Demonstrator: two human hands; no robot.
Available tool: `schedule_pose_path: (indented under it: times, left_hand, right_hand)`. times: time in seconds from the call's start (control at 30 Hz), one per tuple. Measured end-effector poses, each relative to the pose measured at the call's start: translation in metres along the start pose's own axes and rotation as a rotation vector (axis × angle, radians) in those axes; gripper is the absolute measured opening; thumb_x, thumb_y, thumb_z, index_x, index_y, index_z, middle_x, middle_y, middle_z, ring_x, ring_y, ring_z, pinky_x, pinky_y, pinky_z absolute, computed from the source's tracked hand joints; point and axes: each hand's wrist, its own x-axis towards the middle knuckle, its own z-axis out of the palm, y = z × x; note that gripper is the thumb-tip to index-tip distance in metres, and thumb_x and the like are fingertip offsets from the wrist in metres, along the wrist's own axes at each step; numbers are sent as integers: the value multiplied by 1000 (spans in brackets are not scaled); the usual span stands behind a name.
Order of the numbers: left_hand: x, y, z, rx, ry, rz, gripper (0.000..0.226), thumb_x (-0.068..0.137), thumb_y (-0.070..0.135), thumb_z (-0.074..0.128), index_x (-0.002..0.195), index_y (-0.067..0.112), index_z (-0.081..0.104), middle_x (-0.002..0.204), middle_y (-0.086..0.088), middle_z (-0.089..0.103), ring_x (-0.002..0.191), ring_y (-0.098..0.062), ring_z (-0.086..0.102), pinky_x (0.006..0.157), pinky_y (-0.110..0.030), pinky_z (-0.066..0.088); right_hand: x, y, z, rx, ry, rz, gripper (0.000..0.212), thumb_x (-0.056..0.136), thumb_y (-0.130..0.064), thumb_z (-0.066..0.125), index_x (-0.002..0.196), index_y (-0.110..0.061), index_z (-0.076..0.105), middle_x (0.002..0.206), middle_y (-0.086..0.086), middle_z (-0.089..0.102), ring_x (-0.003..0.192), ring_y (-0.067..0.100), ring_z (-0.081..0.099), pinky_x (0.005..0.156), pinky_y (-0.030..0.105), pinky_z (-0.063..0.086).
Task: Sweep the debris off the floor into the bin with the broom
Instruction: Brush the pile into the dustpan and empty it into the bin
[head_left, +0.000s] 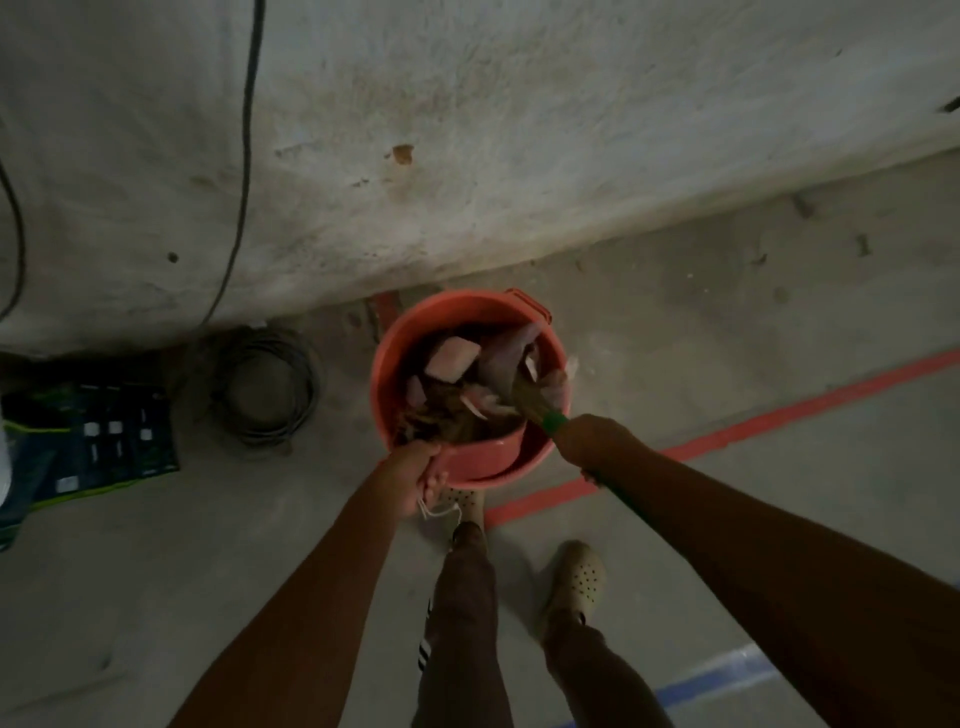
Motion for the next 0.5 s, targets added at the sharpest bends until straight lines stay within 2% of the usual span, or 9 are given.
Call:
schedule_pose_path:
  times: [0.07, 0.17, 0.27, 0.4, 0.5]
  left_hand:
    - [-14, 13, -2, 19, 14, 16, 30, 100, 21, 46, 73, 11, 50, 62, -8, 44, 30, -8, 37, 35, -10, 25]
    - [-31, 24, -8, 97, 26, 40, 29, 98, 15, 45, 70, 10, 49, 59, -7, 36, 36, -12, 37, 34, -11, 25]
    - [-48, 26, -15, 163, 55, 26, 18, 100, 14, 45, 88, 3, 53, 56, -9, 39, 34, -16, 40, 35, -14, 28]
    - [-72, 17, -17, 127, 79, 74, 24, 99, 15, 46, 78, 5, 46, 36, -4, 39, 19, -9, 34, 30, -8, 25]
    - [-83, 7, -14, 148, 103, 110, 14, 99, 15, 47, 92, 3, 47, 52, -8, 40, 19, -9, 34, 30, -8, 26]
  right_hand:
    - [-16, -7, -9, -63, 26, -7, 34, 99, -37, 46, 91, -6, 58, 70, 9, 63, 58, 21, 59, 54, 26, 47]
    - [-43, -8, -15, -89, 53, -10, 33, 98, -37, 48, 83, -8, 54, 72, 7, 64, 57, 18, 60, 52, 24, 48]
    - [-68, -3, -16, -89, 71, -6, 33, 99, -35, 48, 86, -6, 55, 76, 9, 65, 63, 20, 63, 62, 30, 55]
    - [-97, 12, -13, -119, 112, -34, 30, 98, -34, 45, 89, -6, 53, 82, 10, 67, 73, 22, 68, 74, 36, 61]
    - [-117, 21, -14, -179, 139, -62, 32, 99, -33, 43, 101, -4, 57, 93, 13, 68, 85, 26, 70, 81, 40, 60]
